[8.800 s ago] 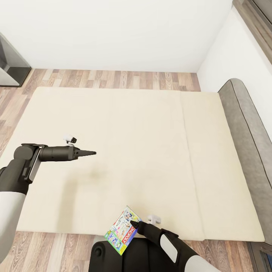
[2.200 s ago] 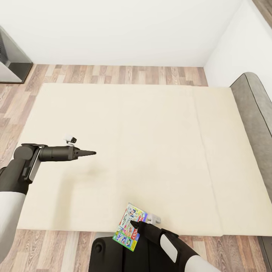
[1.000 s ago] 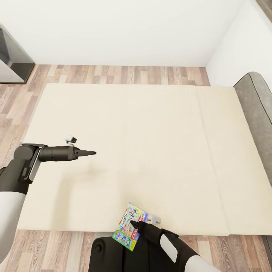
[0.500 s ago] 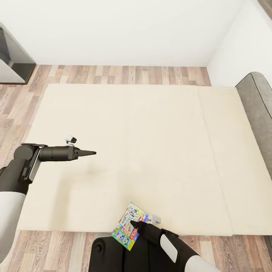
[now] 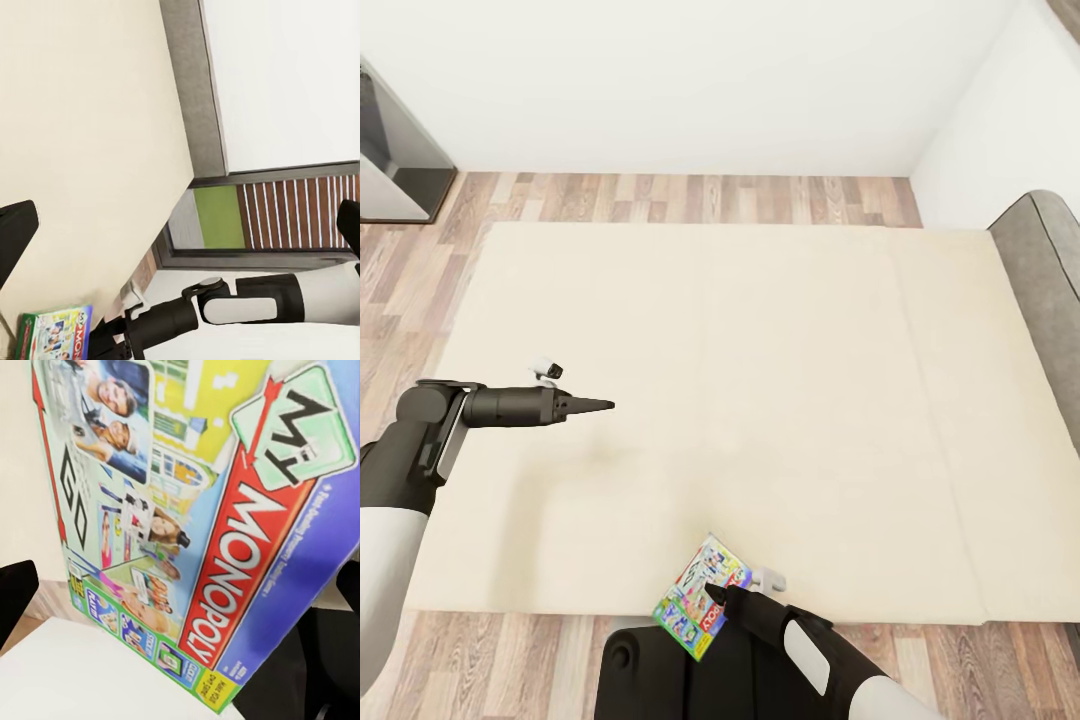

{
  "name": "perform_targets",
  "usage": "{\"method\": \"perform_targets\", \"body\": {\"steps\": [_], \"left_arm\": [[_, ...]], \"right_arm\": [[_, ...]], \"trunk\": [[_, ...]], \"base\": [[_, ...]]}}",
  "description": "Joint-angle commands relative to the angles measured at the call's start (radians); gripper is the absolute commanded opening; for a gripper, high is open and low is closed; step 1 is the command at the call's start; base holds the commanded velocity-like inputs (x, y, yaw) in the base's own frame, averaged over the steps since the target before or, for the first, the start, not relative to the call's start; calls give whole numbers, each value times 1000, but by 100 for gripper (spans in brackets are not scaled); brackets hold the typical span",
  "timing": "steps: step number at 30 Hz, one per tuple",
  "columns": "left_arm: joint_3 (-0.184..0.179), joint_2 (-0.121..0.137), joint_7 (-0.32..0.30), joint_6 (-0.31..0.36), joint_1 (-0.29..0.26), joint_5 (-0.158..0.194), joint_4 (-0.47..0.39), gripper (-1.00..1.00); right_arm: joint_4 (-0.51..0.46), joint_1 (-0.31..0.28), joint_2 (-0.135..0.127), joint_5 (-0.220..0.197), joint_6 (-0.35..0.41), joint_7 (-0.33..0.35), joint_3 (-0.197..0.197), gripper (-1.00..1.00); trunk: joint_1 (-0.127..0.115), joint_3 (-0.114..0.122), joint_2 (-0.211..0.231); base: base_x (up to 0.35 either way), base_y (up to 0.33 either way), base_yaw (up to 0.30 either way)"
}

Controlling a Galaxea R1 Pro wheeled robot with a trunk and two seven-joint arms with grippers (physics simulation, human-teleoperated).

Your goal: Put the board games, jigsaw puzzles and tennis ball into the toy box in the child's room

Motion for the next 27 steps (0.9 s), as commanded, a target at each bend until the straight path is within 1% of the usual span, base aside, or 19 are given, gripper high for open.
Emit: {"method": "perform_targets", "body": {"steps": [1, 27], "left_arm": [[0, 1, -4, 11, 0, 1, 0, 100], [0, 1, -4, 11, 0, 0, 0, 100]], "right_arm": [[0, 0, 0, -8, 4, 0, 3, 100], [0, 0, 0, -8, 4, 0, 3, 100]], "trunk": [[1, -1, -1], [1, -1, -1]], "base": [[0, 96, 0], [0, 53, 0]]}}
